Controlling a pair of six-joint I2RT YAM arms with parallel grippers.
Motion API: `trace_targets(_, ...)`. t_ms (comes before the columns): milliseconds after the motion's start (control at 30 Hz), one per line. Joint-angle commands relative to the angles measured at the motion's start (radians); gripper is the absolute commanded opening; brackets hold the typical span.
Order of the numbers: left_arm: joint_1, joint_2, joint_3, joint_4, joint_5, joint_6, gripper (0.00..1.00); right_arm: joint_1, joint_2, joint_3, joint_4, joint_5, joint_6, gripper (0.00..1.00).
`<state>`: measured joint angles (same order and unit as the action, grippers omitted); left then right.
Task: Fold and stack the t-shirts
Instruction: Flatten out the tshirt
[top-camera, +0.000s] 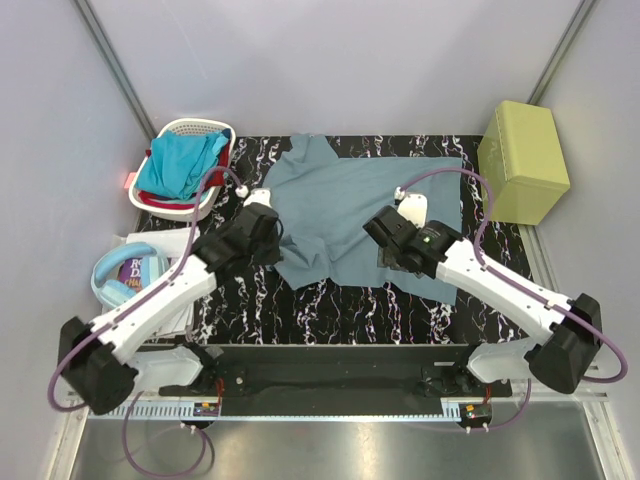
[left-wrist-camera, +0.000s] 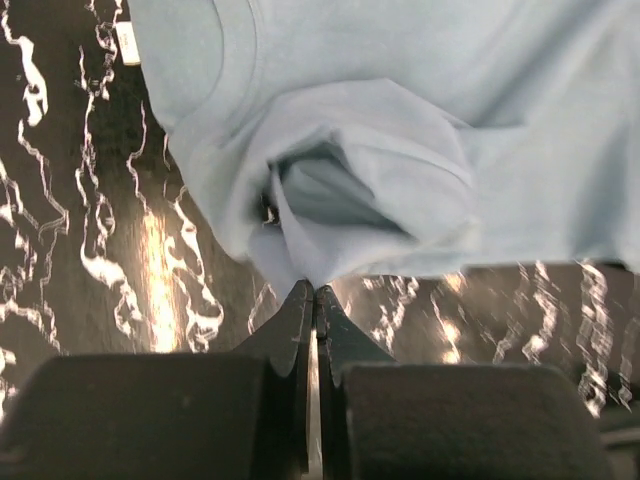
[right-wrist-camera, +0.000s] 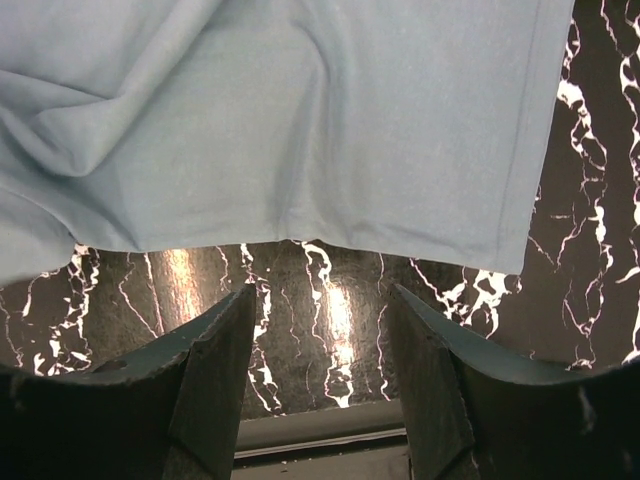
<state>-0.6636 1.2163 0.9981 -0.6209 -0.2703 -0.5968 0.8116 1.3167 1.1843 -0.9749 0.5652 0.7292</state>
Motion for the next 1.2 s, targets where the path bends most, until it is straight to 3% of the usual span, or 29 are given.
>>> trace_targets(0, -0.017, -0.121, -0.047, -0.134, -0.001, -0.064, 0.00, 0.009, 0.022, 0.008, -0.034, 0.010, 0.062, 0.63)
trace_targets(233, -0.040, -0.247, -0.142, -0.217, 0.043, -0.127, 0.00, 0.009, 0.007, -0.081, -0.064, -0.047, 0.200, 0.63)
trace_targets(500, -0.073, -0.334, -0.141, -0.365, 0.052, -0.153, 0.00, 0.009, -0.039, -0.187, -0.166, -0.070, 0.372, 0.63)
trace_targets(867, -0.090, -0.238, -0.119, -0.352, 0.048, -0.144, 0.00, 0.001, 0.009, -0.291, -0.102, -0.090, 0.550, 0.59)
trace_targets(1167, -0.090, -0.193, -0.104, -0.324, 0.043, -0.116, 0.00, -0.213, 0.085, -0.292, 0.022, -0.126, 0.432, 0.57)
